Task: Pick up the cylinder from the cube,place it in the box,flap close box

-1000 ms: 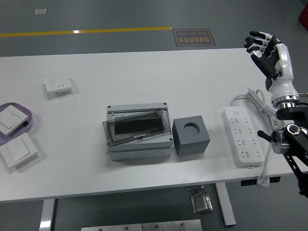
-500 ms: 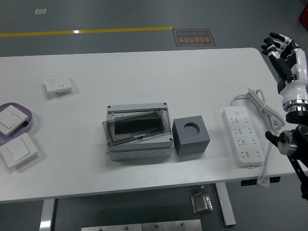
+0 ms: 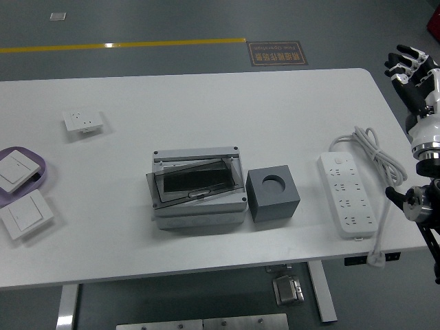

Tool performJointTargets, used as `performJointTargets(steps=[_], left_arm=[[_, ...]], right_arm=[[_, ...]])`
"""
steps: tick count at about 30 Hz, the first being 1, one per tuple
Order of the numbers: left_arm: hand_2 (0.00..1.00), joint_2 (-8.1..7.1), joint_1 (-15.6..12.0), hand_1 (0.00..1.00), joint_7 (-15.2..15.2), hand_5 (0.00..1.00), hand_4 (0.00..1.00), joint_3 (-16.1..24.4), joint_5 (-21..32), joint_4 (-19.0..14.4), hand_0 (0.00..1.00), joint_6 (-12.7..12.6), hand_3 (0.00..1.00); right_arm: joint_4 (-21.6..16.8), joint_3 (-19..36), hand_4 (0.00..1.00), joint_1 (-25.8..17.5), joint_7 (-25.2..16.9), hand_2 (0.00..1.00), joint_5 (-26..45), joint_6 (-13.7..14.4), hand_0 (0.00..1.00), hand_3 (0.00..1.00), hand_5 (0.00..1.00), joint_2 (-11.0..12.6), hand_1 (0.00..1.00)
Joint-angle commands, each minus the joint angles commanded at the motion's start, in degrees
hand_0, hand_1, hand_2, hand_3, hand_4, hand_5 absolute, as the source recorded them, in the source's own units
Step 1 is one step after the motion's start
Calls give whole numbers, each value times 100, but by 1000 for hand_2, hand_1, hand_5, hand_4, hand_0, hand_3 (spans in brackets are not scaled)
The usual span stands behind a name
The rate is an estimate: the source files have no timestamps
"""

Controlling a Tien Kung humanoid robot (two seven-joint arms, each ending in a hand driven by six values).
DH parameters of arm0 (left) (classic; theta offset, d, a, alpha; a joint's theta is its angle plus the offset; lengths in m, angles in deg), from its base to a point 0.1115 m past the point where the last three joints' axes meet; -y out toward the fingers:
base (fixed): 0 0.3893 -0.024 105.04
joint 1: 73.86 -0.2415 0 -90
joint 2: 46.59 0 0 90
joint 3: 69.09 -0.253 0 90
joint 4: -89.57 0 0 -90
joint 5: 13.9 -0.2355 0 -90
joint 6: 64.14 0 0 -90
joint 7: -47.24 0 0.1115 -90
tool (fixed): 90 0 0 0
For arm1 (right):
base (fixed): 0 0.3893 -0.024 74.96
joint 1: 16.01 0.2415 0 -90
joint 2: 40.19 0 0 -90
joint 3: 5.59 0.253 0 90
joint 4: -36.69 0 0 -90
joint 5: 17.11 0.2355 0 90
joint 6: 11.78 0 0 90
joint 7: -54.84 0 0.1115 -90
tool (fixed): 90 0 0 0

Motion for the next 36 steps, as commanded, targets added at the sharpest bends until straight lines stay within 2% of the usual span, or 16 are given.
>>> performJointTargets(steps=[23,36], left_arm=[[544,-28,12,621,-7,337,707,-1,22,-26,636,17,629],[544,-55,9,621,-48,339,708,80,-71,-16,637,47,630]], right_arm=[[-11,72,781,-21,12,674,-29,-41,706,668,271,-8,660],[10,42,804,11,23,678,-19,-42,709,678,294,-5,661]])
